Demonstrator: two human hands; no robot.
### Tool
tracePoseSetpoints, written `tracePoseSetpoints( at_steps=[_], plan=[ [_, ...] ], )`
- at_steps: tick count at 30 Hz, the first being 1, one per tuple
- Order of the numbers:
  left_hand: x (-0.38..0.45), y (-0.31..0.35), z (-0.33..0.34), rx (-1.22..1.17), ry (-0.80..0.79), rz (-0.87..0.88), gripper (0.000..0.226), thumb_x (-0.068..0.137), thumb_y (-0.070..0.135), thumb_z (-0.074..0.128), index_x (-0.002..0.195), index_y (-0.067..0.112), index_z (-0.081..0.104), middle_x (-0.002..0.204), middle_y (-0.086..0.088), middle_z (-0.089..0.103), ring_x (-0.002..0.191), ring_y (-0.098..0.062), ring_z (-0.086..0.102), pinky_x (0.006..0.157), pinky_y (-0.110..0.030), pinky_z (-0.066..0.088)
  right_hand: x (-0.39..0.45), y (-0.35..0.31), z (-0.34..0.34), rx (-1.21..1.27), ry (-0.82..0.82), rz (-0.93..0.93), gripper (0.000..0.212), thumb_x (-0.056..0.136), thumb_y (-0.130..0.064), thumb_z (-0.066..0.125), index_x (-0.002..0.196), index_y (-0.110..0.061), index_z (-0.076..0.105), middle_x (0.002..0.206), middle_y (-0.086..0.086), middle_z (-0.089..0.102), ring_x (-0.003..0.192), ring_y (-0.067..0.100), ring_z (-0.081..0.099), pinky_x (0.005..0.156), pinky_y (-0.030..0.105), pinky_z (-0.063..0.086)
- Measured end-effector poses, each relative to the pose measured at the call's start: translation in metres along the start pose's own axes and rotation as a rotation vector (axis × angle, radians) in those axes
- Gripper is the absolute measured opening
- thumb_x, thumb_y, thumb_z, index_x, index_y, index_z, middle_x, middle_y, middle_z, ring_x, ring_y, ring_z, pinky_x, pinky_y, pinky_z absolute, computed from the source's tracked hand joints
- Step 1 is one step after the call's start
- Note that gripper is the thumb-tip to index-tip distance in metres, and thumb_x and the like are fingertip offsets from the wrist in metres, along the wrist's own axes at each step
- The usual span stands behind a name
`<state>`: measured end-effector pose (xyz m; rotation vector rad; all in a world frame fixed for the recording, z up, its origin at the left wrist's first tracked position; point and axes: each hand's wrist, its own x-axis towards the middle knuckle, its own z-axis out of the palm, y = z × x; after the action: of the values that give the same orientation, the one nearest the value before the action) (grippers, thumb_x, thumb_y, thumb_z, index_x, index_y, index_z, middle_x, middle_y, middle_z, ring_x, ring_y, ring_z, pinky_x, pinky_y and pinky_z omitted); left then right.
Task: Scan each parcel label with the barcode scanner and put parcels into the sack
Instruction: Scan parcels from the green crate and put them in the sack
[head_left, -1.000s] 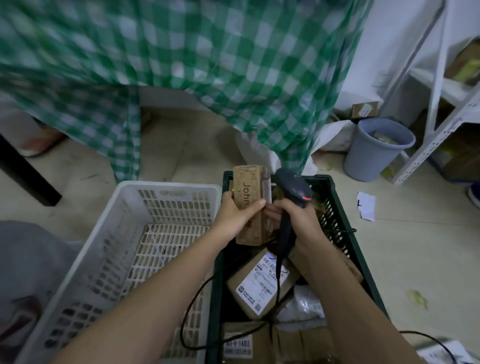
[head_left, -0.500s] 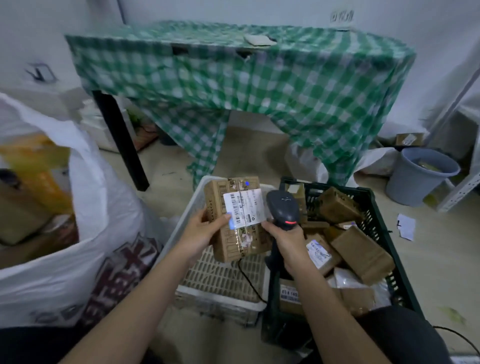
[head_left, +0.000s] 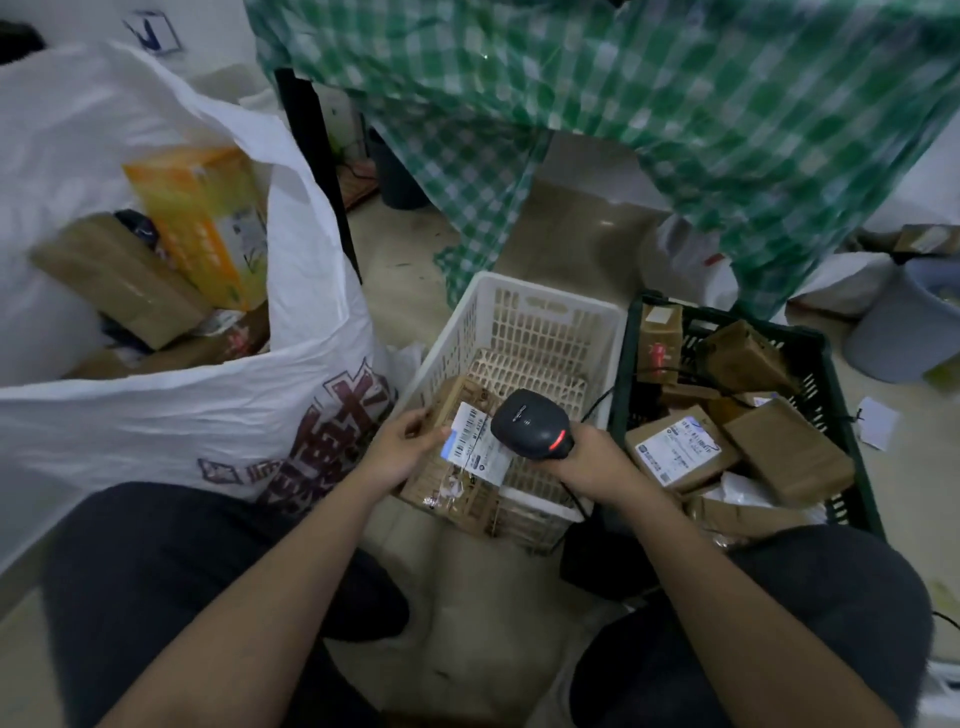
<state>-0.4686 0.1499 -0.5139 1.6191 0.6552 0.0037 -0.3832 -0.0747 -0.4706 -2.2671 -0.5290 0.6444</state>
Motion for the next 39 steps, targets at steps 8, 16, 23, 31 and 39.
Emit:
tracePoseSetpoints(
  at_steps=[8,16,23,31,39],
  plan=[
    [-0.001,-0.008,-0.017,-0.011,-0.011,-0.018,0.039,0.086,0.028,0.071,0.122,0.014,0.064,0.108,-0.006,0.072,0.099,-0.023,0.069,0.095,-0.045,0.052,0.001,-0.001,0.012,-0.397,-0.081,0.003,0.022,0.081,-0.03,0.066,0.07,-0.014,0.056,0.067,0.004,0.056,0.073,0.024,0.059,0.061,0.03,0.043],
    [-0.003,-0.007,-0.022,-0.008,-0.007,0.005,0.042,0.087,0.025,0.069,0.127,0.013,0.061,0.112,-0.006,0.07,0.101,-0.021,0.068,0.095,-0.042,0.052,-0.005,-0.009,0.013,-0.477,-0.079,-0.022,0.027,0.083,-0.031,0.065,0.064,-0.024,0.046,0.063,-0.004,0.049,0.068,0.021,0.054,0.057,0.027,0.04],
    [-0.007,-0.004,-0.024,-0.021,-0.027,0.033,0.034,0.089,0.021,0.066,0.123,0.02,0.06,0.102,0.0,0.071,0.09,-0.013,0.069,0.077,-0.026,0.055,-0.008,-0.012,0.012,-0.46,-0.048,-0.034,0.028,0.081,-0.032,0.067,0.063,-0.022,0.047,0.062,-0.004,0.05,0.068,0.021,0.055,0.06,0.029,0.042],
    [-0.026,0.013,-0.027,-0.001,0.008,0.166,0.037,0.089,0.021,0.067,0.126,0.018,0.062,0.11,0.0,0.071,0.093,-0.007,0.068,0.076,-0.019,0.055,-0.013,-0.013,0.012,0.093,0.248,0.001,0.025,0.079,-0.014,0.072,0.064,-0.011,0.053,0.057,0.006,0.054,0.056,0.013,0.047,0.058,0.029,0.037],
    [-0.075,0.101,-0.036,-0.067,0.154,0.461,0.046,0.086,0.025,0.07,0.13,0.023,0.056,0.108,0.018,0.062,0.093,0.009,0.058,0.07,-0.009,0.05,-0.018,-0.082,-0.014,0.537,0.433,-0.175,0.012,0.083,-0.02,0.077,0.081,-0.019,0.065,0.064,-0.001,0.063,0.062,0.009,0.056,0.059,0.026,0.042]
  ],
)
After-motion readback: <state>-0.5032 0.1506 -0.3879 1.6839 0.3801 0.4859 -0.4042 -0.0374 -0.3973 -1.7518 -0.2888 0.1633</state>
